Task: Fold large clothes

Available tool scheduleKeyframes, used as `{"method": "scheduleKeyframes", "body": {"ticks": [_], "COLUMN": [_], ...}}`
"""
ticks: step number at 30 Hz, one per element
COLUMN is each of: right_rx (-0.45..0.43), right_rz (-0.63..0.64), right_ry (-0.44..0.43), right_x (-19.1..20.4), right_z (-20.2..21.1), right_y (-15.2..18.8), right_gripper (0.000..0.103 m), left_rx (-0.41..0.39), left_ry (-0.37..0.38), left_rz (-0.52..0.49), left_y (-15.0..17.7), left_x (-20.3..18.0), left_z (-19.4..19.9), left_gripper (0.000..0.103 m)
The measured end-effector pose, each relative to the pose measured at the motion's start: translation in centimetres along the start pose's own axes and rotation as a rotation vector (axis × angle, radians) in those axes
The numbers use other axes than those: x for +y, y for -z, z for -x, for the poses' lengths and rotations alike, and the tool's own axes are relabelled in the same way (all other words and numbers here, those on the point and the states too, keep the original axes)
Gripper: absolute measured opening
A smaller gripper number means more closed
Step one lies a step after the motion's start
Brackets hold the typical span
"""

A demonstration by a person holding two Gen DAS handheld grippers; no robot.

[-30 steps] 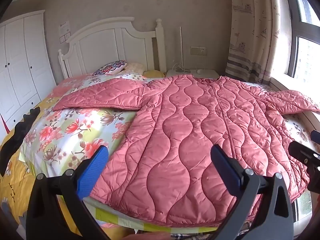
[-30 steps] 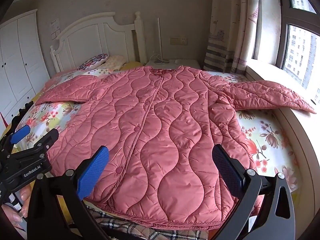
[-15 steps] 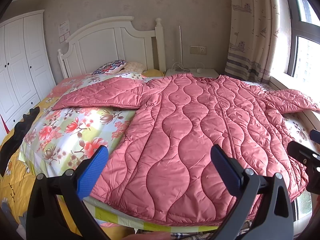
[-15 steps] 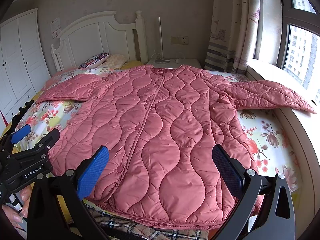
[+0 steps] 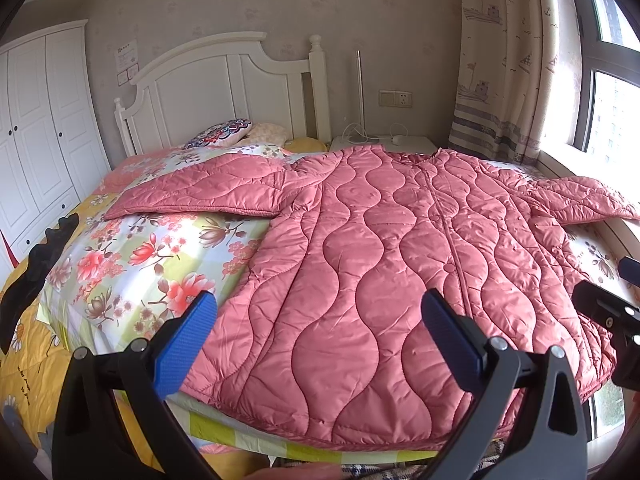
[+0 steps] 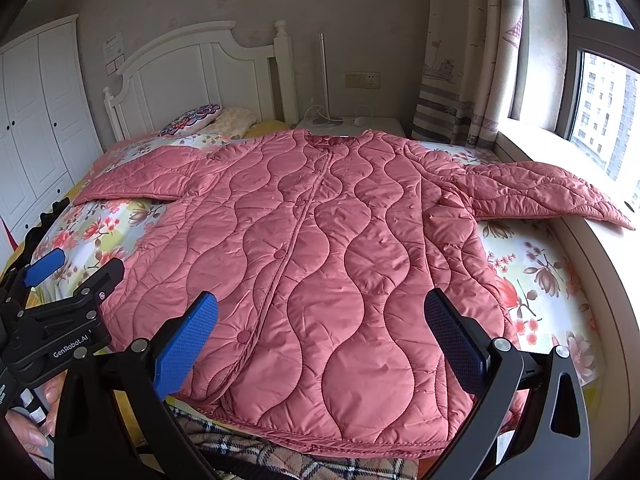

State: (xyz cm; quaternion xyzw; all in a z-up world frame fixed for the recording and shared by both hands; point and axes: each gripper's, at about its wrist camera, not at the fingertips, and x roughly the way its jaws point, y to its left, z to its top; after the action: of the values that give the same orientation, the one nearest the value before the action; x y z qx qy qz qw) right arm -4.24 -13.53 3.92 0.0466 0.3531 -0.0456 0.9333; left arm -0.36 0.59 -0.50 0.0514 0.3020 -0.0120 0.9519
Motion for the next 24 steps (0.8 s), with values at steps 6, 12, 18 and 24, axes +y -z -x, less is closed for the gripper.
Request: {"method": "scheduleKeyframes", "body": {"ticks": [6,12,18,24], "right_rx": [0.001,0.005,0.005,0.005], "right_rz": [0.001,0.004,0.005,0.004], "right_ry": [0.000,-0.003,-0.003,-0.002], "right_x": [0.1,0.2,0.3,0.2], "right_z": [0.0,-0.1,-0.2,-0.2], "right_y": [0.0,0.1,0.2,0.1], "right_gripper": [0.099,0.099,0.099,0.099], "left_rx": [0.000,0.001,0.002,0.003], "left_ry": [-0.001,-0.001,0.001,0.000], "left_rz": [-0.001,0.000,-0.004,-0.004], "left_y": [0.0,0.0,0.7,1.0], "left_x": [0.0,0.0,-0.4,-0.3], "left_z": [0.0,0.0,-0.1,-0.1], "left_gripper": [0.101,0.101,0.101,0.101]}}
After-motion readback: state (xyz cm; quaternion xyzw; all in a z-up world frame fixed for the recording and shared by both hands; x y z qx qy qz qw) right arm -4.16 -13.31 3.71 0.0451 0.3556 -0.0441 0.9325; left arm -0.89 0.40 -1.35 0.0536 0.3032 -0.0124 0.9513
